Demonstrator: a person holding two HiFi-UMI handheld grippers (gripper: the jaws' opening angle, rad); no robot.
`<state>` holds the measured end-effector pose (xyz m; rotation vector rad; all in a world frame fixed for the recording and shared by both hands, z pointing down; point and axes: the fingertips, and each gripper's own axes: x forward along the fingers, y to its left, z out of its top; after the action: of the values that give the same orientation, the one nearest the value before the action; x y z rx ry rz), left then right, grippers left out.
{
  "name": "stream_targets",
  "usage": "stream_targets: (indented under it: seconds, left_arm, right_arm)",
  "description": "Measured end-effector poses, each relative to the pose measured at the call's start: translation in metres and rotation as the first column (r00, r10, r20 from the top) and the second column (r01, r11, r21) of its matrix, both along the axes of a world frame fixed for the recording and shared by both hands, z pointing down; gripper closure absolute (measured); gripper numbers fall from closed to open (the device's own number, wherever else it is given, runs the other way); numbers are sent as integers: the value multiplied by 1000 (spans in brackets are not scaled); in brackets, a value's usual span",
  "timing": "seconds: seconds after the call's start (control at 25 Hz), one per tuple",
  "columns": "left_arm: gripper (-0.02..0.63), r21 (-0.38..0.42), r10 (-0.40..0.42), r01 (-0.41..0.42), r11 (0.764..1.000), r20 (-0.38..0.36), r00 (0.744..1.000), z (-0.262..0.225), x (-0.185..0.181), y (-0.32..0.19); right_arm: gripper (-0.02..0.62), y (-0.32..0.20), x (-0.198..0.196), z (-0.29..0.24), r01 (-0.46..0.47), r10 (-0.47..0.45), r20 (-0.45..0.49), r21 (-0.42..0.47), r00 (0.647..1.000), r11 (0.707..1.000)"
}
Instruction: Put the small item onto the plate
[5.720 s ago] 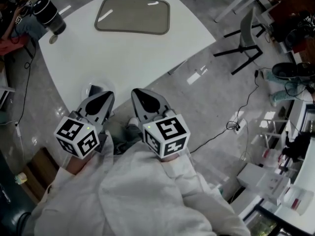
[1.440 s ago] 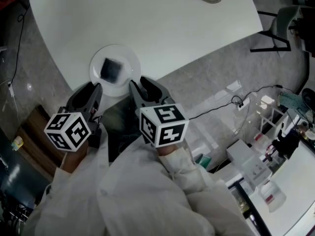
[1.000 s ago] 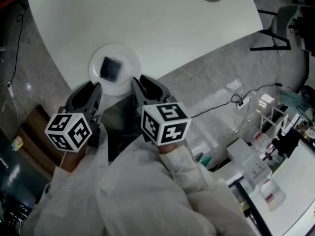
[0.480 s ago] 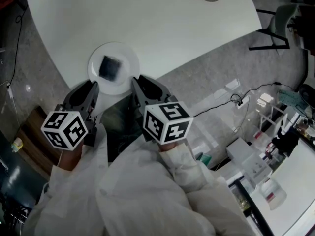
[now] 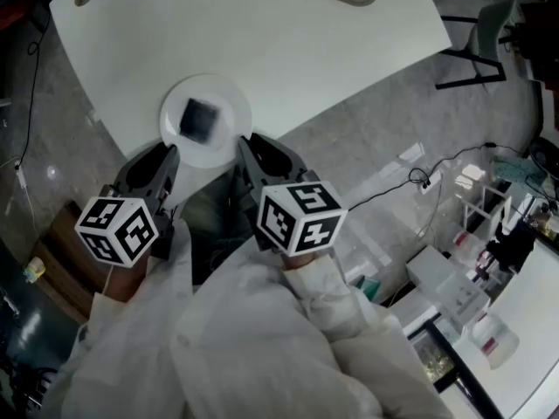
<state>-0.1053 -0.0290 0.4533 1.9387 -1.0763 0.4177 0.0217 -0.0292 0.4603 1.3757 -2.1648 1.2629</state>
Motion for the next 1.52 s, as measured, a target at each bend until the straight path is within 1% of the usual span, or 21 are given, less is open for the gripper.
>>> stream_targets:
  seconds: [0.36,0.6,0.88,1.0,1.24,1.52]
  left_arm:
    - [520,63,63,-62,996,-8,998,-24,7,-7]
    - [520,83,116,-113,990,-30,993,-31,19,-10]
    - [520,112,146,-144,983,-12,989,-38,37,-17]
    - [520,122,138,-137,983,1,990,-41,42,-29]
    - [520,134,95,-96,986,13,995,-47,58,-57]
    - [520,136,34,-36,990,11,999,-47,94,-92]
  right_arm:
    - [523,-2,7,-26,-59,60,-18,67,998,996]
    - [525,-1,20,-38,-103,106,-19,101,994,990]
    - [525,-8,38,-40,-120,122,-9,113,993,986]
    - [525,-20,43,-41,-106,107,-3,122,994,987]
    - [525,-54,59,-46,-59,59,4,131,998,990]
    - [525,-97,95,-49,7,-6,-9,135,1000,991]
